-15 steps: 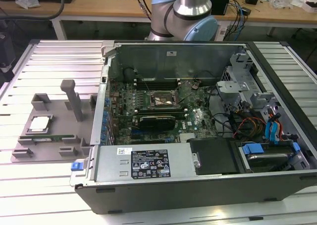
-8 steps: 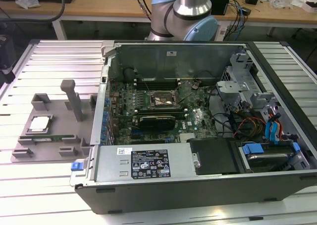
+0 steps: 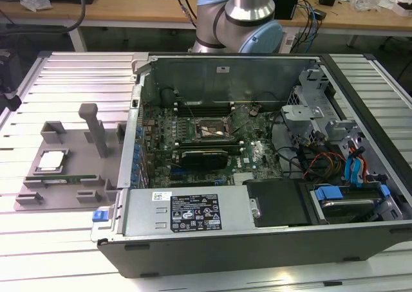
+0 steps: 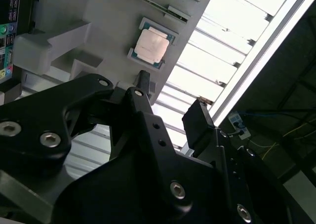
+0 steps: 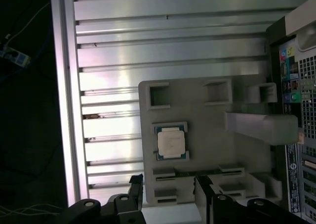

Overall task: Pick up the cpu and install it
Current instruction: 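Pick up the cpu and move it towards the insertion slot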

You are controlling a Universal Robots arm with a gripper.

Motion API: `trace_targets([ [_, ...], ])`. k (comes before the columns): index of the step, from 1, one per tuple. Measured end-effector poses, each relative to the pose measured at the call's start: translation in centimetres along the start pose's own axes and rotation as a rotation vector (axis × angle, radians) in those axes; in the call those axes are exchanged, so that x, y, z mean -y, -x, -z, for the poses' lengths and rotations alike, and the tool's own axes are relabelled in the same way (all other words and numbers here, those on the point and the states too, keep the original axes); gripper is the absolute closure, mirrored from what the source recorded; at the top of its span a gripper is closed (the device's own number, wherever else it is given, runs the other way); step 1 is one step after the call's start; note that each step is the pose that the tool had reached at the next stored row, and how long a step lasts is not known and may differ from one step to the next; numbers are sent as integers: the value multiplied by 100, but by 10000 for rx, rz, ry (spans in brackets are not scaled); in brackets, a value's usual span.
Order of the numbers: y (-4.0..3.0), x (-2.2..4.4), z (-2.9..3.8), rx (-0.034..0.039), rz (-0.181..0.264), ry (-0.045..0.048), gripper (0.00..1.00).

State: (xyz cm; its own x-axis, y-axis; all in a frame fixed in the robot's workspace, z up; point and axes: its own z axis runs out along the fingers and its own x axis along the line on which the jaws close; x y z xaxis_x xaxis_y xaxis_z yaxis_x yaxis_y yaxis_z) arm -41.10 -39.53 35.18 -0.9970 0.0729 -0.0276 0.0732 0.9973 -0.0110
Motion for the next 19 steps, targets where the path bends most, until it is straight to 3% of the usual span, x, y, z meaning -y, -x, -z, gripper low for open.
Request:
trace_targets([
  [19, -3, -1, -129, 0, 0, 0, 45],
])
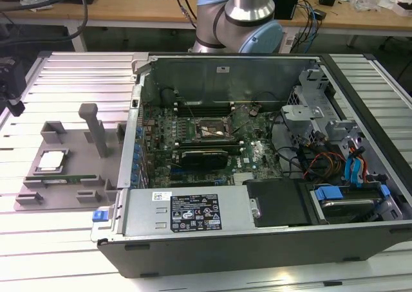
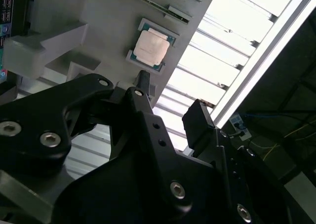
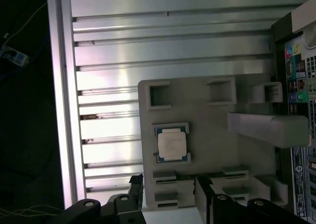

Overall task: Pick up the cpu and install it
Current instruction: 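Pick up the cpu and move it towards the insertion slot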

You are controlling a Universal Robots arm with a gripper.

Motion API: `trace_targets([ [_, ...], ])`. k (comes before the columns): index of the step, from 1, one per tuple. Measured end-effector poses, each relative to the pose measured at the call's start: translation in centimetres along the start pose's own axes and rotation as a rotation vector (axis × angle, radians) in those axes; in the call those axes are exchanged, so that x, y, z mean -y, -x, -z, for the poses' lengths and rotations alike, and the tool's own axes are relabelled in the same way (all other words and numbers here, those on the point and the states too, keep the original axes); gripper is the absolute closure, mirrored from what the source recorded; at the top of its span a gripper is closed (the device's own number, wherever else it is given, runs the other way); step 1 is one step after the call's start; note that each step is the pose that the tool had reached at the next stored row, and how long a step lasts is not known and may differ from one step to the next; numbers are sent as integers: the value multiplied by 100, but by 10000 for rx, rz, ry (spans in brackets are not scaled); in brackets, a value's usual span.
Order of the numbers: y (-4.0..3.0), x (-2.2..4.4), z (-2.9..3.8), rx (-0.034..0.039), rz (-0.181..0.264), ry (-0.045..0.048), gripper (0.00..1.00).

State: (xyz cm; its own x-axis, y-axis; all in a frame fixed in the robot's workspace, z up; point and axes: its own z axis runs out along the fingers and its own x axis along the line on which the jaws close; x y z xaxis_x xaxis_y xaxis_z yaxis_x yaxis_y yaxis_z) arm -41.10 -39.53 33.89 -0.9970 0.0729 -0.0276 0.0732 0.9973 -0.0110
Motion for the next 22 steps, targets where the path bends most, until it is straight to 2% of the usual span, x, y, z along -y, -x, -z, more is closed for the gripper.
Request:
trace_targets([
  [12, -3, -1, -103, 0, 0, 0, 45],
  [22, -4, -2, -145, -1, -1, 0, 45],
])
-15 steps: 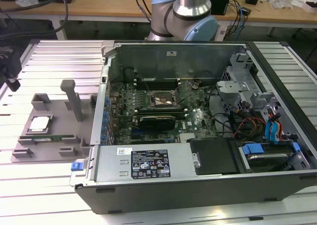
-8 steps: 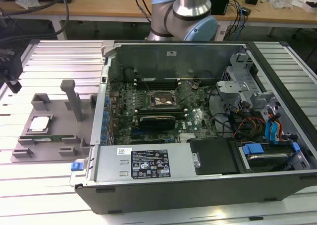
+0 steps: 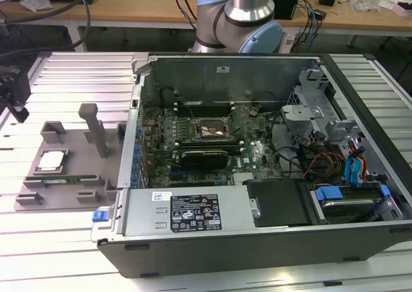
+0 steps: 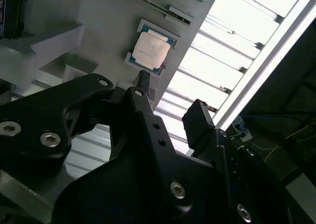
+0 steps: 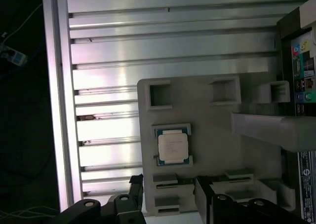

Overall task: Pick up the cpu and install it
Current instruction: 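Pick up the cpu and move it towards the insertion slot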

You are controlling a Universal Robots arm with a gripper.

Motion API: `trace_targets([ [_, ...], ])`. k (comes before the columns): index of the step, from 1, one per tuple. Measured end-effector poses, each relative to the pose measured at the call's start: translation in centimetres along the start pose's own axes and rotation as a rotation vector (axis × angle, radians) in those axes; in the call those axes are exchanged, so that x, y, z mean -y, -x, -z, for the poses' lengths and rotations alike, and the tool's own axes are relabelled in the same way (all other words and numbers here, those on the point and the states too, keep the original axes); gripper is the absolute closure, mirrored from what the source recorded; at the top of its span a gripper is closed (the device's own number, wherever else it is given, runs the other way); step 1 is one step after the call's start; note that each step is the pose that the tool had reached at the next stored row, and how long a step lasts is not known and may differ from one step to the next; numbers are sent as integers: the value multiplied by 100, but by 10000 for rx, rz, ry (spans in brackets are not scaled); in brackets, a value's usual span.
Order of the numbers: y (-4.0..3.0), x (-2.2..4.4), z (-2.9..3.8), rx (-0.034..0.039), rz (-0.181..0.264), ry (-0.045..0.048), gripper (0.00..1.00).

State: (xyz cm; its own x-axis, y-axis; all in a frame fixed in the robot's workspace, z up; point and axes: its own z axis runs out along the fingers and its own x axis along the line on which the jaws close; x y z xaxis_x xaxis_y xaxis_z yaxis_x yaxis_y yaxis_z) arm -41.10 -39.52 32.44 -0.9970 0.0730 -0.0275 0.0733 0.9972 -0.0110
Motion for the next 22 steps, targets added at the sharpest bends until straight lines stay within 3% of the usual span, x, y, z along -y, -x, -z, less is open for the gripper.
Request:
trace_targets([
  [14, 9, -2, -77, 0, 1, 0, 45],
  [15, 20, -3, -124, 2, 1, 2, 45],
  [17, 153, -13, -177, 1, 1, 1, 45],
  [22, 175, -16, -226, 0, 0, 0, 45],
])
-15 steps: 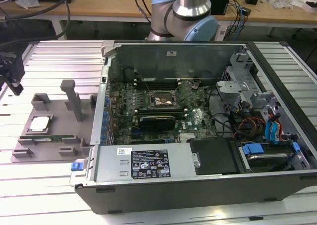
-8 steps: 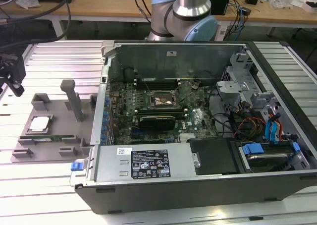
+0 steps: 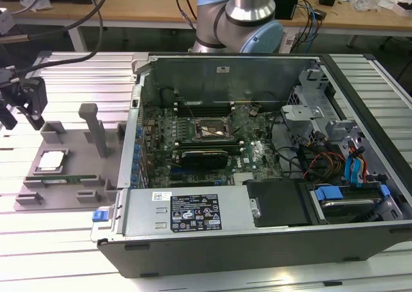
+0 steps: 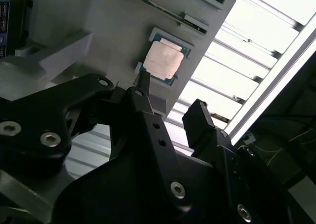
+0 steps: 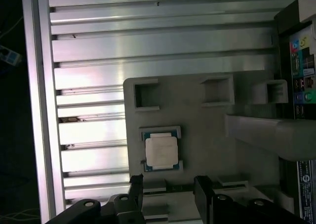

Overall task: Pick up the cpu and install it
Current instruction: 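Pick up the cpu and move it towards the insertion slot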

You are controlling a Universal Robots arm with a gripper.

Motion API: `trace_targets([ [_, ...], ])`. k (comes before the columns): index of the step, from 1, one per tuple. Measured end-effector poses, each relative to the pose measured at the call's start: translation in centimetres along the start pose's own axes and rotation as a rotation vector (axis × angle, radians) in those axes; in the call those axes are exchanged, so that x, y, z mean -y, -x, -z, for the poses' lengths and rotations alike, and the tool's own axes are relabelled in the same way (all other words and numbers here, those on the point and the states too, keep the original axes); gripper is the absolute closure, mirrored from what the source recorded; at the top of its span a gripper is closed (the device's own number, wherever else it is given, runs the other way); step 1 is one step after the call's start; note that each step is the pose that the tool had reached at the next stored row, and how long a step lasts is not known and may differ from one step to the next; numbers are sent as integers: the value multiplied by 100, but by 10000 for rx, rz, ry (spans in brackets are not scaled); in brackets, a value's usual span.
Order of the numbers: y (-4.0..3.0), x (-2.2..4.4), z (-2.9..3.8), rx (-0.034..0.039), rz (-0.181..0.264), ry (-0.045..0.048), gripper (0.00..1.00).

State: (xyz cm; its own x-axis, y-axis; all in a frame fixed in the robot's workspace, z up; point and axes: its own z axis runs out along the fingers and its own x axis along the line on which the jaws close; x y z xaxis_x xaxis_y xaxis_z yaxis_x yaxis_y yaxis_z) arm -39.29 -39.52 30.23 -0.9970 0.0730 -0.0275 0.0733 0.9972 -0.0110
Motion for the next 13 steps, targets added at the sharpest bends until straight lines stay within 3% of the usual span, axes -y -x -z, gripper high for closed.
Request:
trace_targets([
  [3, 6, -1, -21, 1, 16, -27, 45],
  [7, 13, -10, -38, 15, 103, -177, 45],
  [9, 16, -14, -47, 17, 200, -184, 45],
  [11, 14, -17, -58, 26, 747, -171, 45],
  [13, 14, -20, -66, 31, 809, -167, 45],
])
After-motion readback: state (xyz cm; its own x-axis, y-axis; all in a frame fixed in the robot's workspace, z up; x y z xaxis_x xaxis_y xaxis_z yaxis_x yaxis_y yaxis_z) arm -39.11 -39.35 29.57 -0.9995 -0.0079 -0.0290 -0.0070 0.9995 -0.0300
